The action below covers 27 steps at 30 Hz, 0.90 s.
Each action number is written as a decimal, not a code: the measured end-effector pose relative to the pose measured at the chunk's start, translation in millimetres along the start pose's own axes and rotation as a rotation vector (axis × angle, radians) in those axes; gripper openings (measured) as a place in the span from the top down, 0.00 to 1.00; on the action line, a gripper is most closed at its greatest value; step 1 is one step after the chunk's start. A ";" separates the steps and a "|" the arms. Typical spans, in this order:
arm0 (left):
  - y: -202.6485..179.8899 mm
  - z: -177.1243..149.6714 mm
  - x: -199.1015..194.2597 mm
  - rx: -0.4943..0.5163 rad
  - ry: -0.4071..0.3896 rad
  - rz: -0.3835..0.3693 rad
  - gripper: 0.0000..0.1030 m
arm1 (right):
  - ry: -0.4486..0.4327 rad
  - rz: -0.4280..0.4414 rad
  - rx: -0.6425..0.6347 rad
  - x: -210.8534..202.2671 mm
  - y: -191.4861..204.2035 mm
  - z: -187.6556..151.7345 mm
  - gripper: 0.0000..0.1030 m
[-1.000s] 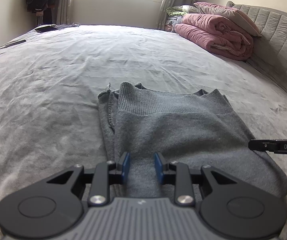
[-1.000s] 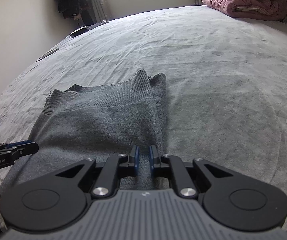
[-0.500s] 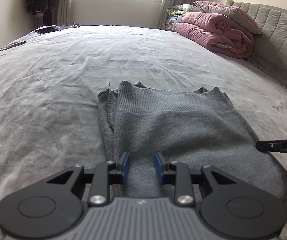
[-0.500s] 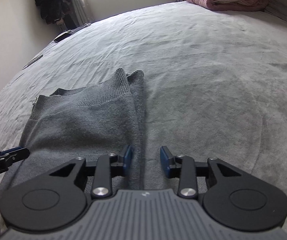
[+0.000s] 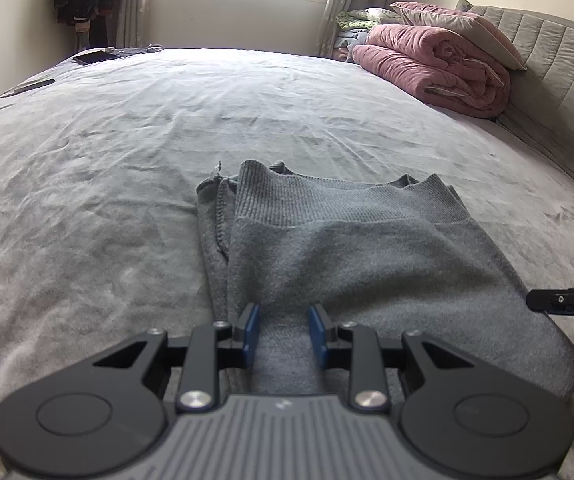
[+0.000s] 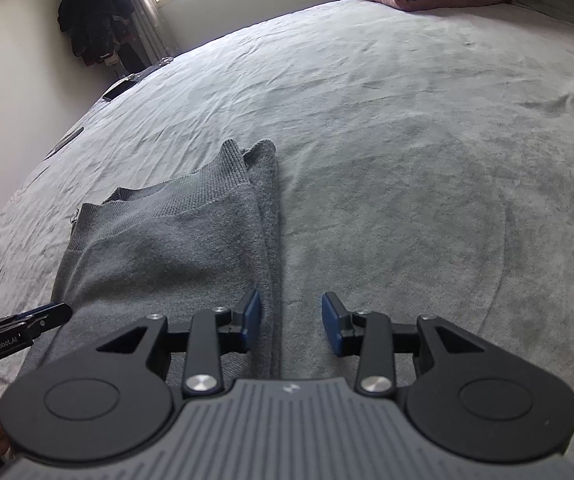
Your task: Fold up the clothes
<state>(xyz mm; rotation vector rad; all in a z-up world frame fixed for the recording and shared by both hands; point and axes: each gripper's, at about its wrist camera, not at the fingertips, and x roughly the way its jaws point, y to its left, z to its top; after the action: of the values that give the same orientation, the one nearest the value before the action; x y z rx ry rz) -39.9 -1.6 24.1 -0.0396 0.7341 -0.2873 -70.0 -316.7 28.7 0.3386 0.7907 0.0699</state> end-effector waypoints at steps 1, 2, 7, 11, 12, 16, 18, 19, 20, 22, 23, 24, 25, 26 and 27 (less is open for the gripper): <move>0.6 0.4 -0.6 -0.005 0.001 -0.001 0.72 | 0.000 0.000 0.000 0.0 0.1 -0.1 0.62; 1.4 0.9 -1.5 -0.010 0.002 -0.002 0.72 | 0.000 0.001 0.000 0.0 0.3 -0.2 0.62; 7.5 1.9 -8.6 -0.032 -0.009 0.003 0.72 | 0.012 -0.012 -0.001 1.1 -0.3 0.1 0.60; 15.4 0.6 -10.2 -0.054 -0.001 0.039 0.68 | 0.008 -0.022 0.002 -1.4 -1.0 1.0 0.59; 19.0 0.5 -11.6 -0.073 0.001 0.036 0.68 | 0.006 -0.019 0.005 -3.0 -1.9 1.4 0.59; 28.5 -1.8 -18.7 -0.118 0.010 0.025 0.65 | 0.007 -0.007 0.028 -8.5 -6.7 0.7 0.58; 28.4 -3.2 -22.3 -0.111 0.007 0.026 0.64 | 0.010 -0.002 0.033 -10.9 -9.2 0.1 0.58; 28.0 -3.8 -24.1 -0.106 0.005 0.027 0.63 | 0.011 -0.001 0.033 -11.9 -9.9 -0.4 0.58; 27.7 -4.4 -25.9 -0.103 0.003 0.026 0.63 | 0.012 0.000 0.032 -12.8 -10.6 -0.9 0.58; 27.0 -5.4 -29.4 -0.096 -0.001 0.025 0.62 | 0.013 0.002 0.031 -14.7 -12.0 -1.9 0.57; 26.4 -5.7 -30.4 -0.093 -0.001 0.024 0.61 | 0.016 0.001 0.030 -14.9 -12.3 -2.6 0.56; 25.7 -6.3 -31.1 -0.090 0.001 0.023 0.61 | 0.017 -0.002 0.029 -14.9 -12.2 -3.3 0.56; 25.0 -6.9 -31.7 -0.086 0.002 0.022 0.61 | 0.019 -0.005 0.028 -14.9 -12.1 -4.0 0.56; 24.3 -7.7 -32.2 -0.082 0.002 0.022 0.61 | 0.019 -0.006 0.025 -15.1 -11.6 -4.5 0.56; 23.5 -8.4 -32.7 -0.078 0.003 0.022 0.61 | 0.017 -0.004 0.022 -15.6 -10.8 -5.3 0.56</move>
<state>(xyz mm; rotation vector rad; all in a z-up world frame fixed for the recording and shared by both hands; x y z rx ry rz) -62.9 30.4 36.0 -0.1044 0.7481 -0.2374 -85.4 -328.4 32.5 0.3578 0.8099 0.0603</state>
